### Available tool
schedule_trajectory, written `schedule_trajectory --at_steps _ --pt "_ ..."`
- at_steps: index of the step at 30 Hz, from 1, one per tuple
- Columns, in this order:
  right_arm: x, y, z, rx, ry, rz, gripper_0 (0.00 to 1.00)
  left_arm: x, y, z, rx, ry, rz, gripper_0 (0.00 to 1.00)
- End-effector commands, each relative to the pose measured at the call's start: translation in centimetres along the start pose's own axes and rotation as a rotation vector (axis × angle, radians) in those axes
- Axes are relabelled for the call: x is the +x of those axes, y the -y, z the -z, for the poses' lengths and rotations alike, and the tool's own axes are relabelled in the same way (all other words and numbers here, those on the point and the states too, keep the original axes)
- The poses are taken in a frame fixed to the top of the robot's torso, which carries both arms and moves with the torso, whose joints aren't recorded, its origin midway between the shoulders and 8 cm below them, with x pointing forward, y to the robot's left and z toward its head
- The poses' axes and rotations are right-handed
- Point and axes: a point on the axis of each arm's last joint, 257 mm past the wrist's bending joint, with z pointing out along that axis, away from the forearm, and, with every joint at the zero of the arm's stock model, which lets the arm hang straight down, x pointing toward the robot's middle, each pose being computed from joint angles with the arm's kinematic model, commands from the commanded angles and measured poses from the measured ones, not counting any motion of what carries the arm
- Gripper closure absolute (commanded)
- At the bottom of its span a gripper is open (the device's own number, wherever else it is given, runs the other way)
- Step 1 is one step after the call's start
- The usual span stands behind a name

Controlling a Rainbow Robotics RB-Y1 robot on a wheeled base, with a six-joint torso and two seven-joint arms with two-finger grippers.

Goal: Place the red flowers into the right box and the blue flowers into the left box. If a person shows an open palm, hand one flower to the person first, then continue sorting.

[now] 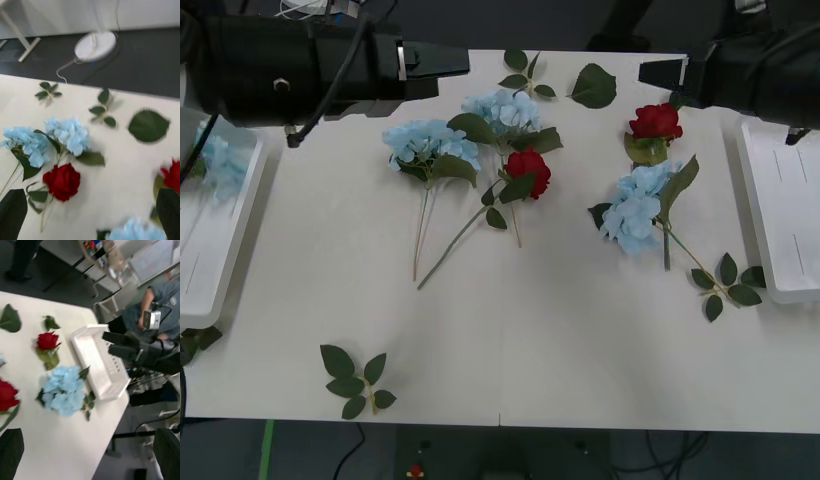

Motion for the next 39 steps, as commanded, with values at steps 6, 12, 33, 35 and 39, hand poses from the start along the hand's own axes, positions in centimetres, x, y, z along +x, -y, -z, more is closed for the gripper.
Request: schedule_trajectory --at_steps 6,12,33,35,39 --pt "5.5 6.0 3.2 0.318 -0.282 -0.28 0.0 -4.8 0.5 5.3 -0.27 -0.081 0.147 0.0" --pt "7.2 7.7 2.5 0.472 -0.315 -0.397 0.0 -4.3 -0.7 5.3 -0.401 -0.099 0.307 0.0" --pt "7.7 15.3 -6.5 0.724 -0.281 -0.313 0.0 2.2 -14.0 1.0 -0.71 -0.131 0.454 0.0" --pt "8.1 15.7 -7.2 0.729 -0.275 -0.311 0.0 2.8 -15.1 0.6 -0.732 -0.137 0.457 0.0" --pt "9.9 15.9 -8.9 0.727 -0.279 -0.314 0.0 3.8 -17.6 -0.2 -0.788 -0.148 0.457 0.0"
